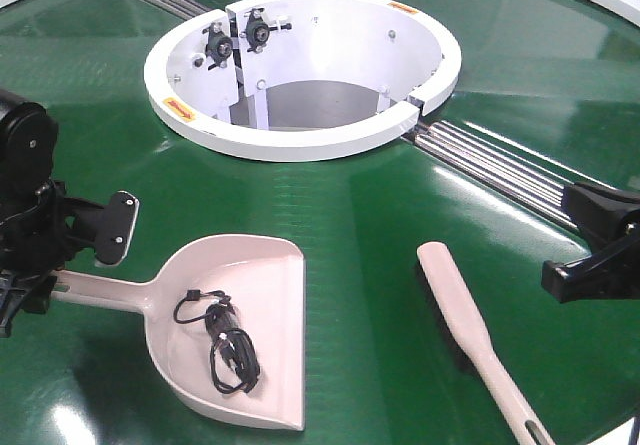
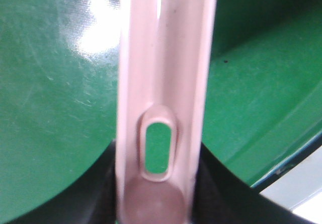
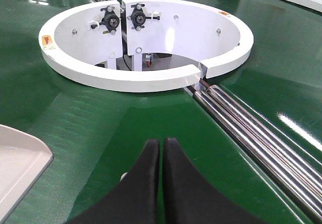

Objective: Clean and inspect green conveyor with broom and dustpan
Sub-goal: 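Open the left gripper, release the dustpan handle, and withdraw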

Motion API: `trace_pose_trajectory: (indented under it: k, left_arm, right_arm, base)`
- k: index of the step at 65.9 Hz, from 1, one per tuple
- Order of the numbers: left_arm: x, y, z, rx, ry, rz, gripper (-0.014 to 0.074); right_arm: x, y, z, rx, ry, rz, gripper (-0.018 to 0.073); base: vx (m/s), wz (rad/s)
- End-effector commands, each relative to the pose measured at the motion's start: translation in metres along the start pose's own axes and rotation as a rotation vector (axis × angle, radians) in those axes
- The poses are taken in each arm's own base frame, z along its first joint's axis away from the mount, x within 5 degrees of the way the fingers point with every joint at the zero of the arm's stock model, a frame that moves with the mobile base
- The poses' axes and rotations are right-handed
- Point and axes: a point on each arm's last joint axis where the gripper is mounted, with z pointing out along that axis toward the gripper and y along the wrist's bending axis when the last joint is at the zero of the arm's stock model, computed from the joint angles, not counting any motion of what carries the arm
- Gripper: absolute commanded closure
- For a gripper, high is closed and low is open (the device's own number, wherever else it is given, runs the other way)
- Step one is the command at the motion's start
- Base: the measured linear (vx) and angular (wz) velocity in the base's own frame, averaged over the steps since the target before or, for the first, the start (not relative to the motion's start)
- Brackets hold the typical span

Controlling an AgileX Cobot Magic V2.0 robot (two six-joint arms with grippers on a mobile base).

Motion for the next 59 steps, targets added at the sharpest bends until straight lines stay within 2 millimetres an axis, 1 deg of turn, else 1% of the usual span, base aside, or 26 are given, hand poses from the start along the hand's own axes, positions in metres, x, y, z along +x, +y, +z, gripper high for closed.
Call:
trace_pose_trajectory:
  k: [1, 15, 24, 29, 33, 37, 42, 45, 52, 54, 59]
  left_arm:
    - [0.0007, -0.0024, -0.0175, -0.037, -0.025, -0.014, 0.0611]
    - [0.0008, -0.0025, -0.0179, -0.038, -0.025, -0.015, 0.0582]
    - [0.0008, -0.0028, -0.0184, -0.038, -0.029, -0.016, 0.0514]
    - [-0.0012, -0.0035, -0.0185, -0.03, -0.05, -0.023, 0.0449]
    - [-0.0022, -0.0039, -0.0185, -0.026, -0.061, -0.027, 0.0372]
    - [-0.0035, -0.0044, -0.0186, -0.02, -0.075, -0.045, 0.0274]
    - [-0.0041, -0.0046, -0.0186, -0.014, -0.083, -0.114, 0.0137]
    - [-0.0041, -0.0044, -0.0186, -0.015, -0.083, -0.15, 0.0039]
    - [-0.0034, -0.0033, -0.0186, -0.026, -0.076, -0.169, -0.0104]
    - [-0.0034, -0.0033, -0.0186, -0.026, -0.076, -0.169, -0.0122]
    - [-0.0033, -0.0033, -0.0186, -0.027, -0.076, -0.168, -0.0116]
  right_arm:
    - [-0.0159, -0.0037, -0.003, 0.026, -0.098, -0.005, 0.0569]
    - [-0.0161, -0.0036, -0.0037, 0.026, -0.1, -0.005, 0.0569]
    - [-0.0161, -0.0036, -0.0037, 0.026, -0.1, -0.005, 0.0569]
    - [-0.0161, -0.0036, -0.0037, 0.026, -0.1, -0.005, 0.0569]
    - [-0.0161, -0.0036, -0.0037, 0.026, -0.1, -0.005, 0.0569]
    - [-0.0161, -0.0036, -0.0037, 0.026, -0.1, -0.005, 0.0569]
    - [-0.0161, -0.0036, -0.0037, 0.026, -0.1, -0.005, 0.0569]
    - [-0.0161, -0.0036, -0.0037, 0.026, -0.1, -0.005, 0.0569]
    - [-0.0161, -0.0036, -0.0037, 0.026, -0.1, -0.005, 0.0569]
    - [-0.0161, -0.0036, -0.0037, 0.026, -0.1, -0.005, 0.0569]
    - [-0.016, -0.0036, -0.0037, 0.026, -0.099, -0.005, 0.0569]
  base:
    - [0.0, 0.0]
    - [0.0, 0.0]
    - [0.0, 0.0]
    - [0.0, 0.0]
    - [0.0, 0.0]
    - [0.0, 0.0]
    - [0.0, 0.0]
    - [0.0, 0.0]
    - [0.0, 0.0]
    - [0.0, 0.0]
    - [0.0, 0.0]
